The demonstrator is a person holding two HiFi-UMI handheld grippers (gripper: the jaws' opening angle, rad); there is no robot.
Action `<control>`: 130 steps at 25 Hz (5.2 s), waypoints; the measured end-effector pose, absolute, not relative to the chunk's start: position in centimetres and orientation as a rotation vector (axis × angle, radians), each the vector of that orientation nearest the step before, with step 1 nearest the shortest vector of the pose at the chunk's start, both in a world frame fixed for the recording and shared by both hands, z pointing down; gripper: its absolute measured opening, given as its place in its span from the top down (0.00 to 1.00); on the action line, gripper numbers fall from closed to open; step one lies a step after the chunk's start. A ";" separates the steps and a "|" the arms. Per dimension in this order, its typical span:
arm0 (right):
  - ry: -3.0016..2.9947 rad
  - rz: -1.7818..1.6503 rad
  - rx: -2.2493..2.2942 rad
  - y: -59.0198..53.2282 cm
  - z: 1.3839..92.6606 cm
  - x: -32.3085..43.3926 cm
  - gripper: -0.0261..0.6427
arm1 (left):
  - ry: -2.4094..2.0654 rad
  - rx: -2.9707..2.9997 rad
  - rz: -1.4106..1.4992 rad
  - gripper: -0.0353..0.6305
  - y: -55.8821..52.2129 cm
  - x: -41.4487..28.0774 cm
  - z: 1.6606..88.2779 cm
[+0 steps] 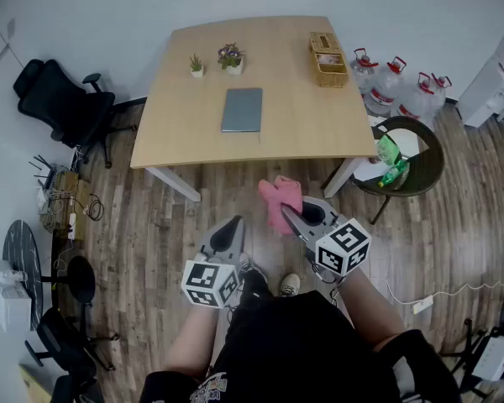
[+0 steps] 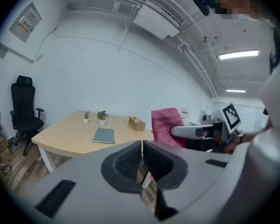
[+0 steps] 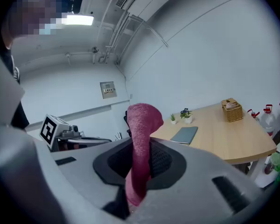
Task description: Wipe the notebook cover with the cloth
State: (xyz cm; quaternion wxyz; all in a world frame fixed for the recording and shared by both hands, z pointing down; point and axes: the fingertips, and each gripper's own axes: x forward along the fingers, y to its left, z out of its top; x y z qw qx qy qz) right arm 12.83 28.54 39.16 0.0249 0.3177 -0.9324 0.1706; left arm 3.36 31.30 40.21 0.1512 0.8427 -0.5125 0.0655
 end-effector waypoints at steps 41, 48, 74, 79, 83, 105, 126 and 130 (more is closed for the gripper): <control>-2.813 0.674 1.098 14.5 40.9 3.8 0.86 | -1.395 2.390 0.233 0.72 17.7 -7.3 43.0; -2.779 0.644 1.168 11.7 40.4 2.3 0.86 | -1.337 2.422 0.217 0.70 13.9 -9.1 43.0; -2.840 0.764 0.751 -7.0 43.6 4.8 0.86 | -1.601 2.099 0.325 0.70 -1.3 -6.4 47.6; -2.847 0.782 0.670 -8.9 44.1 6.2 0.86 | -1.655 2.040 0.344 0.70 -3.2 -5.2 47.9; -2.857 0.786 0.638 -10.1 44.1 6.8 0.86 | -1.679 1.995 0.349 0.70 -4.0 -4.9 48.5; -2.678 0.851 0.975 -15.4 48.1 7.0 0.86 | -1.393 1.998 0.538 0.70 -9.3 -7.4 57.6; -2.310 0.508 1.095 -24.2 56.4 8.0 0.86 | -1.172 1.985 0.646 0.71 -11.4 -7.9 64.5; -2.210 0.322 1.057 -26.2 57.9 8.1 0.86 | -1.171 1.989 0.650 0.71 -11.3 -7.8 64.5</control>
